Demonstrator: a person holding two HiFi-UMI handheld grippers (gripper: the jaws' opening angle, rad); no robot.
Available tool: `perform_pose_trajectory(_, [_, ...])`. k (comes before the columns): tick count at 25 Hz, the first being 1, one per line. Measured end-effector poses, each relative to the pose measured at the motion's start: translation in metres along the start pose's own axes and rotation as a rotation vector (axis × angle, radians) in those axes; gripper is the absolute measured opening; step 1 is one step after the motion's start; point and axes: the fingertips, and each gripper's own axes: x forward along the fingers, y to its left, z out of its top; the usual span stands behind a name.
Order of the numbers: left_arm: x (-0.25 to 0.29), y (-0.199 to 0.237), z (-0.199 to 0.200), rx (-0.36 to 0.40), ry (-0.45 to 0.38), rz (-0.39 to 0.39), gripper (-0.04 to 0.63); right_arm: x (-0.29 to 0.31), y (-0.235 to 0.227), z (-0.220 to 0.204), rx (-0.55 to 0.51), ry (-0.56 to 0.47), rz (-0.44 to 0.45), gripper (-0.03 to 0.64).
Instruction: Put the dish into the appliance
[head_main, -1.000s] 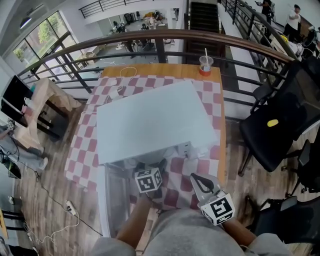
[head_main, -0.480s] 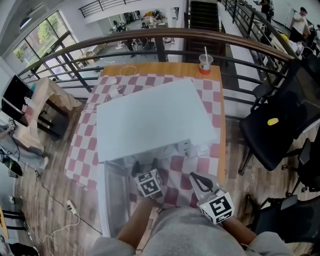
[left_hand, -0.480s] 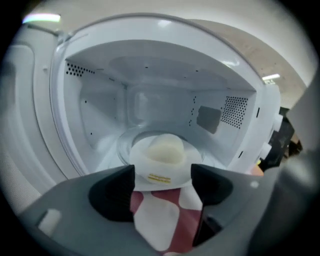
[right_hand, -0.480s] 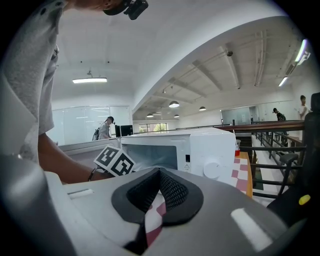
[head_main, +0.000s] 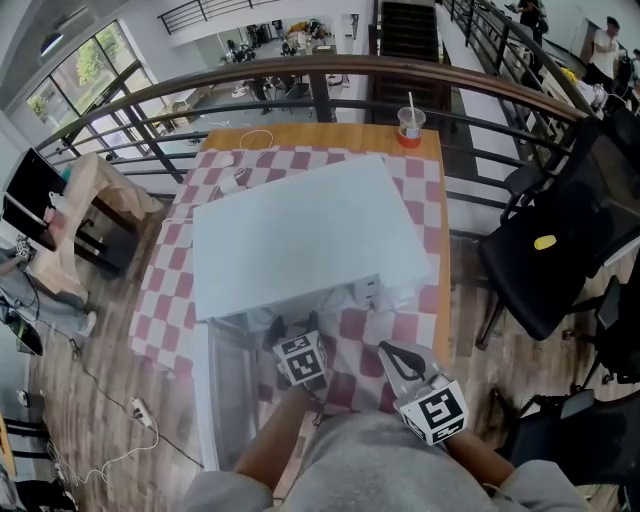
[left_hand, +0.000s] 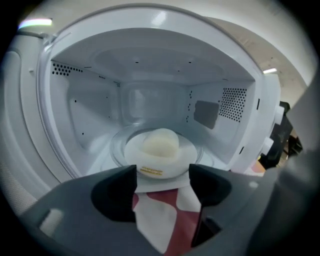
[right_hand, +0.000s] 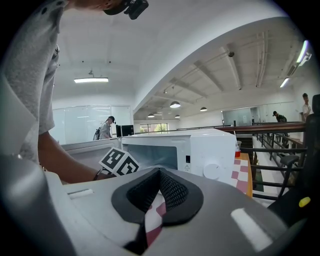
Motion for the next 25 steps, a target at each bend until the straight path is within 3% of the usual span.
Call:
perform_pose_trajectory(3, [0.010,0.004,0.007,-0.011,0.004,-0.006,0.320,0.000,0.003,0.000,-0.002,-0.001,0.006,-0.002])
perform_pose_trajectory(8, [0.020,0.015,0.018,-0.055,-0.001,-0.007,0.243,-0.001,0.007,0.001,-0.012,-0.007,0.019,-0.001])
perform_pose_trajectory(9, [0.019,0.019,0.021,-0.069,-0.007,0.001,0.181,-0.001,0.006,0.002,-0.016,-0.009,0.018,0.000])
perform_pose_trajectory(10, [0.017,0.022,0.025,-0.085,-0.021,0.009,0.039,-0.002,0.005,0.003,-0.020,-0.011,0.014,-0.001])
perform_pose_trajectory(11, [0.011,0.024,0.028,-0.102,-0.040,0.010,0.011,-0.003,0.004,0.004,-0.020,-0.011,0.010,-0.001])
perform_pose_trajectory(16, [-0.037,0.016,0.035,-0.119,-0.140,-0.088,0.011,-0.007,0.011,0.007,0.006,-0.015,0.014,0.000])
perform_pose_trajectory(25, [-0.182,-0.033,0.028,-0.148,-0.294,-0.410,0.011,-0.025,0.057,0.016,0.012,-0.040,0.024,0.000])
